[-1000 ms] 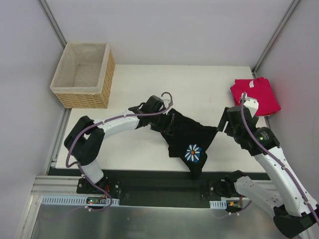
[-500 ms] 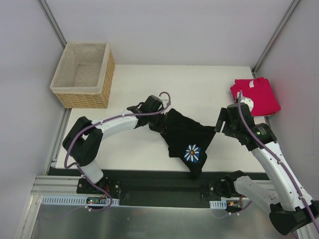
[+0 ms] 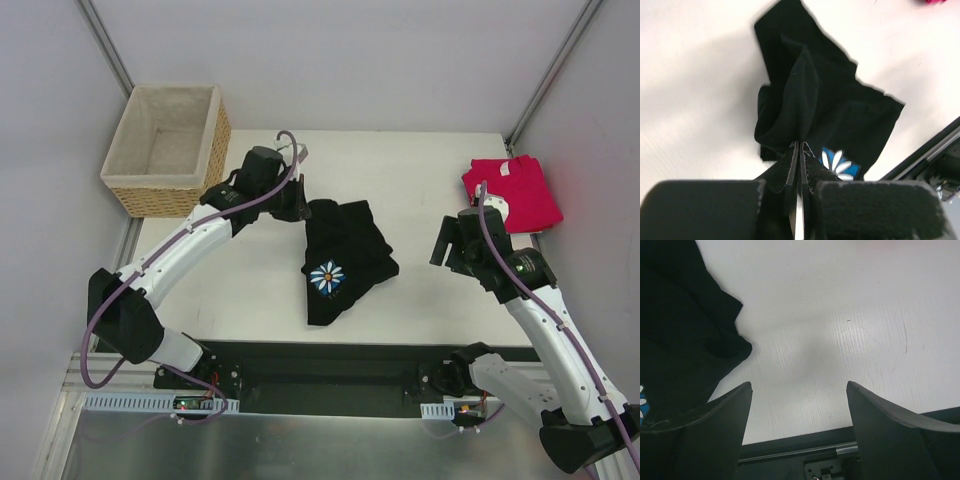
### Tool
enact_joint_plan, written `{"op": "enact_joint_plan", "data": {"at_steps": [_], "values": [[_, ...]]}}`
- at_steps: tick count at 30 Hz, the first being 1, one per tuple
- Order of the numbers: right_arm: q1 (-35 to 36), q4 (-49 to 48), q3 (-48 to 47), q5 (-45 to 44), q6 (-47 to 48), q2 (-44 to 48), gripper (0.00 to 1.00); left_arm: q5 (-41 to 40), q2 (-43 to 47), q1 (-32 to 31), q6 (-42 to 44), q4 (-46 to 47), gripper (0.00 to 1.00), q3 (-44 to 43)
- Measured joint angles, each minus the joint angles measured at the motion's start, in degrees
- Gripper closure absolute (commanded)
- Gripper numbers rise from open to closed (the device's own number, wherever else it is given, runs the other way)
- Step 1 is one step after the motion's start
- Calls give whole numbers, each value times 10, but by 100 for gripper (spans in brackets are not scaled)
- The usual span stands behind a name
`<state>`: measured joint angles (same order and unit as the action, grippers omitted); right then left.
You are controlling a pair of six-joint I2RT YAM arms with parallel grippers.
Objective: Fold and stack the t-shirts
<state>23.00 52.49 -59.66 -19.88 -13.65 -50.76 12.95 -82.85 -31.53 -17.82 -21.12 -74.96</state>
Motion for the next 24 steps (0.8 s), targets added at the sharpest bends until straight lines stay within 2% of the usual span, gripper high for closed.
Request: {"op": "enact_joint_plan", "data": {"at_steps": [6,10,13,16,24], "values": [[-4,-1,0,0,8,0,21,-45,9,0,23,-63,100,-2],[-5,-5,0,5,8,0,21,-82,9,1,60,-129,100,-143],[-5,-10,0,11,8,-1,21,-94,11,1,83,-139,100,-270],[-5,-13,0,14,8,-3,21,-96,20,2,95,-139,100,-340],[-5,-13,0,20,10,-5,21,-99,1,2,98,-165,100,-341]]}}
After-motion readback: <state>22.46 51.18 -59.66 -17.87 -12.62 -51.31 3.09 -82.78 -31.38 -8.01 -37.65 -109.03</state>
